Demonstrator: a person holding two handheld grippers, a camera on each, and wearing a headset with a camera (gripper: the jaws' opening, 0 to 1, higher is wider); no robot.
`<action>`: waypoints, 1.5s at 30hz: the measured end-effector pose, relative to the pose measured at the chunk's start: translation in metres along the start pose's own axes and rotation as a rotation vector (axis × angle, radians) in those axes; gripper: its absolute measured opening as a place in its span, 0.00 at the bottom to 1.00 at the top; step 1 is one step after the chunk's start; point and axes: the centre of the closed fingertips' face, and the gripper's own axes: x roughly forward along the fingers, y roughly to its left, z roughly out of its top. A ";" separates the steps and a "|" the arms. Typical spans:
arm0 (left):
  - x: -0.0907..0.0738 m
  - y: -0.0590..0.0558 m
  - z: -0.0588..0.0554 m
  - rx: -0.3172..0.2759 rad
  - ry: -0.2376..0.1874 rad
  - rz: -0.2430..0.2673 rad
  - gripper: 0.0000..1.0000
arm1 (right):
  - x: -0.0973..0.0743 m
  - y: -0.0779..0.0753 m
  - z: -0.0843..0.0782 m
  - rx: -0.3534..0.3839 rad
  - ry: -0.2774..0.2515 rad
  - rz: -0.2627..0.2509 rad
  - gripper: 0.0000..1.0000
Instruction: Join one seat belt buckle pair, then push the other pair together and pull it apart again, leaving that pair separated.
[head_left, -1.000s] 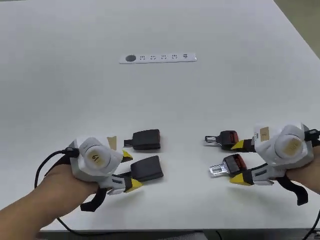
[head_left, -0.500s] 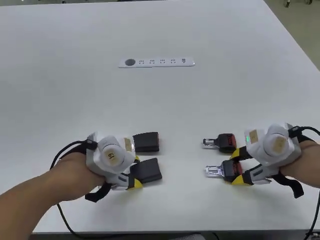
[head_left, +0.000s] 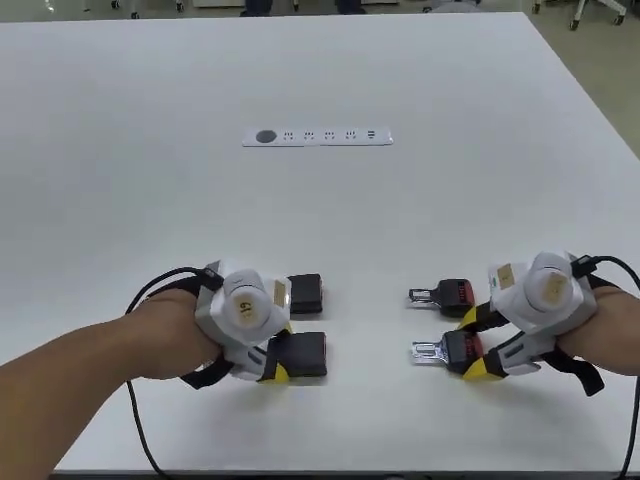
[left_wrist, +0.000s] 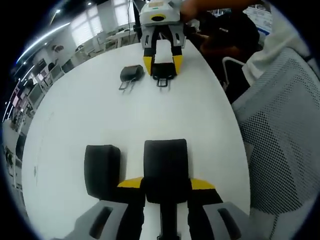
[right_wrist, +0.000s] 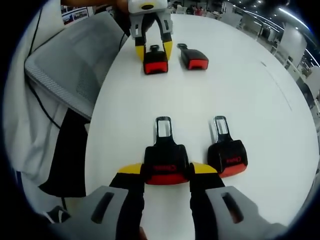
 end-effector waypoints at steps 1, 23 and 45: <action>0.001 0.000 0.000 0.000 0.001 -0.001 0.33 | 0.000 0.000 0.000 0.000 0.002 0.000 0.34; 0.004 -0.003 0.002 0.005 0.001 0.000 0.33 | 0.033 0.017 0.059 0.028 -0.070 -0.030 0.34; 0.005 -0.003 0.000 -0.001 0.009 -0.003 0.33 | 0.054 0.018 0.097 0.029 -0.103 -0.054 0.34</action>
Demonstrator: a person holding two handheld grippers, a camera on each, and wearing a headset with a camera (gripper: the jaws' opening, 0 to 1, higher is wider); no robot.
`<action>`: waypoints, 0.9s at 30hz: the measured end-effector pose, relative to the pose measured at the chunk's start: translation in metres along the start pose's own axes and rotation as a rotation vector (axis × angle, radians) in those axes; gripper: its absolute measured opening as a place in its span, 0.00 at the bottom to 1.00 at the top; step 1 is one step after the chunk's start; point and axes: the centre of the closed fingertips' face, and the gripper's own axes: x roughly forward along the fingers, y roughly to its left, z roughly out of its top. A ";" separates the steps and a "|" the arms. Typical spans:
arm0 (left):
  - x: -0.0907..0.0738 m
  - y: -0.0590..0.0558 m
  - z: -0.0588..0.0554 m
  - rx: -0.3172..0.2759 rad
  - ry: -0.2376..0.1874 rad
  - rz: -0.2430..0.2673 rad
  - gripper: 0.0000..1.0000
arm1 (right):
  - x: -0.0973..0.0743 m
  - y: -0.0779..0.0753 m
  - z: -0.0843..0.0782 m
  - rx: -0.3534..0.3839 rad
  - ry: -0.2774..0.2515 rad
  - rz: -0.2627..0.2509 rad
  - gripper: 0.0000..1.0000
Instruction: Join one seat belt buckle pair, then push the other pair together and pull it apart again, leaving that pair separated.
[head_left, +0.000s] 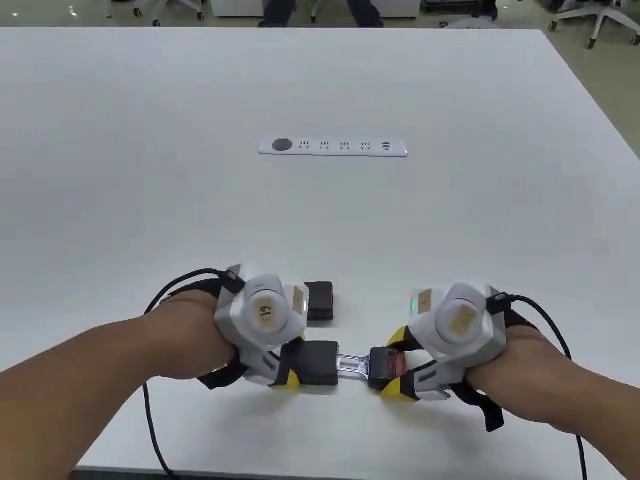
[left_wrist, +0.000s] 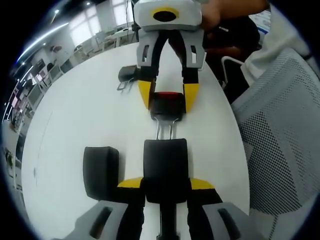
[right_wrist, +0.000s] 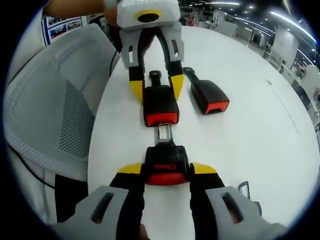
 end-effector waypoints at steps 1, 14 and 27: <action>0.000 0.000 0.000 -0.001 0.001 0.000 0.33 | 0.000 0.001 0.002 -0.012 0.006 -0.003 0.34; 0.000 -0.001 0.000 0.004 -0.012 0.003 0.33 | 0.008 0.000 0.010 -0.030 -0.015 0.018 0.34; 0.000 -0.001 0.000 -0.019 -0.036 -0.016 0.32 | 0.013 0.001 0.019 -0.016 -0.011 0.036 0.32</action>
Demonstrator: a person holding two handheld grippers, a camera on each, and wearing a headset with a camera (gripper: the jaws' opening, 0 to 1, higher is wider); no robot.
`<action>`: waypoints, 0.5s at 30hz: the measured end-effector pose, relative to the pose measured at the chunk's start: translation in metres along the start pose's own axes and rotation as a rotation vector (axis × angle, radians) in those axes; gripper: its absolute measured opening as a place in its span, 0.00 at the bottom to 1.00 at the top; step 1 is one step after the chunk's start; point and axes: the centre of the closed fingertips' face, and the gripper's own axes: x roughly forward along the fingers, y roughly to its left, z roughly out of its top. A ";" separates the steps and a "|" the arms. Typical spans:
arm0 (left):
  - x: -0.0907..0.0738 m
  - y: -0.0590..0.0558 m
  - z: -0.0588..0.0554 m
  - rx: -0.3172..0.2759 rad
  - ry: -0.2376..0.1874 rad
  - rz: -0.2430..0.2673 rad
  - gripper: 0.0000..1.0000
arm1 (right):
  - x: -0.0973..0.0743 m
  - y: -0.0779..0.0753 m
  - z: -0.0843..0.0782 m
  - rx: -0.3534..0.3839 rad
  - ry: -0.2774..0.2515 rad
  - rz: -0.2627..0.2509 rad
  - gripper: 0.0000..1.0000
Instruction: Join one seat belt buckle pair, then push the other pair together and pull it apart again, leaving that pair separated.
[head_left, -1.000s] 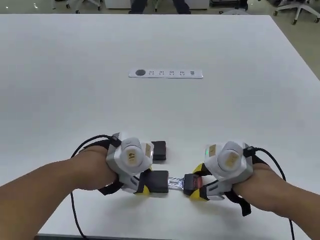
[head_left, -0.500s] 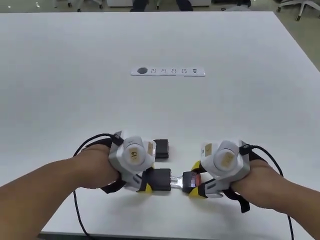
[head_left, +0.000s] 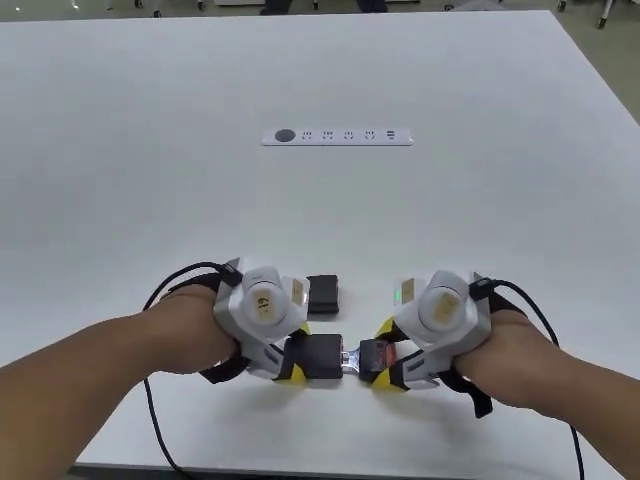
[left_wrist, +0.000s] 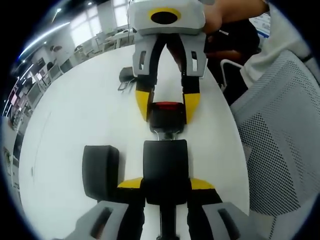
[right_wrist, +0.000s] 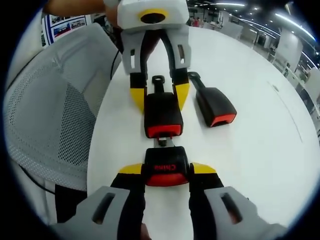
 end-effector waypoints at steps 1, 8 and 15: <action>0.000 0.001 -0.001 -0.005 -0.002 0.001 0.32 | 0.001 0.000 0.001 0.000 -0.001 0.000 0.32; 0.000 -0.001 0.001 -0.016 -0.016 -0.001 0.32 | 0.001 0.001 0.002 -0.009 0.004 0.002 0.32; 0.000 0.001 0.001 -0.016 -0.013 -0.012 0.32 | 0.006 0.000 0.011 -0.021 0.001 -0.001 0.32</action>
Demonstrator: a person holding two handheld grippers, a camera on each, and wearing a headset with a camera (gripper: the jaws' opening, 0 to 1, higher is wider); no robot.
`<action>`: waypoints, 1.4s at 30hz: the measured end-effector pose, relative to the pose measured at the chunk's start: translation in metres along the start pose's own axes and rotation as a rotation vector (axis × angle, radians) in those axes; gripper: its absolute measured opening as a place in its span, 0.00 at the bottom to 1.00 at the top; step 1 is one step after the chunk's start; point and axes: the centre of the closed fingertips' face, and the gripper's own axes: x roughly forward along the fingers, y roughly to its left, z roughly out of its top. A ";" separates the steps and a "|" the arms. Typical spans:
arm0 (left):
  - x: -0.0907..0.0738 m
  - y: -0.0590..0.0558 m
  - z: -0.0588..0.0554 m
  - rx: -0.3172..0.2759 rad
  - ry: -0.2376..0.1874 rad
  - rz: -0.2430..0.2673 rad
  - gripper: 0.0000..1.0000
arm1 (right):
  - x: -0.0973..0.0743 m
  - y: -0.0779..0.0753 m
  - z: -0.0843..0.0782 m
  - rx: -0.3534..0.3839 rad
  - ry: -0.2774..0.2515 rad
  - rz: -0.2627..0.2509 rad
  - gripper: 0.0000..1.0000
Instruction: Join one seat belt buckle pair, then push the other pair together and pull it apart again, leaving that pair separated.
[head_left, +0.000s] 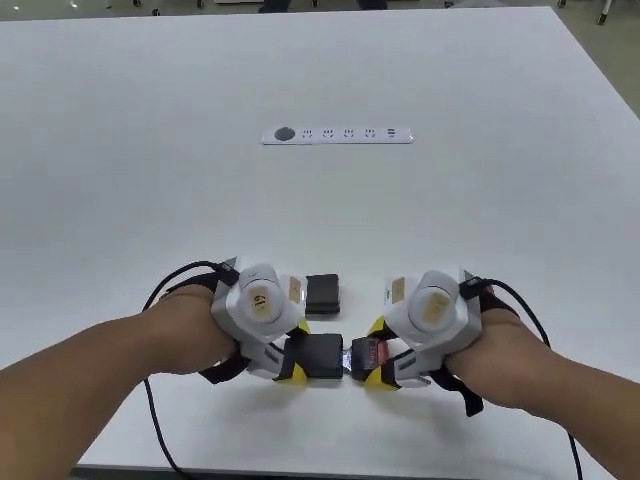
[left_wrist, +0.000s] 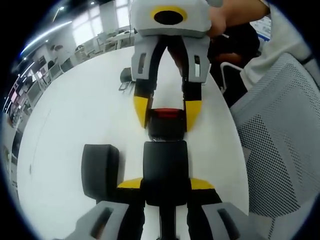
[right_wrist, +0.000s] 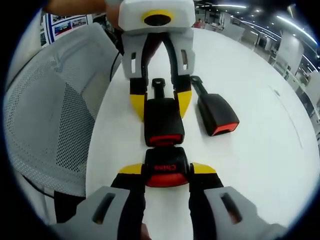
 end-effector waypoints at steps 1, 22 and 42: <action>0.000 0.000 0.000 0.000 -0.001 0.002 0.32 | 0.000 0.000 0.000 0.002 0.000 0.002 0.32; -0.005 0.000 0.001 -0.040 -0.048 0.016 0.31 | -0.008 0.002 0.000 -0.023 -0.005 -0.015 0.31; -0.003 0.003 -0.001 -0.059 -0.022 0.001 0.33 | -0.001 0.001 -0.001 0.005 -0.016 -0.014 0.34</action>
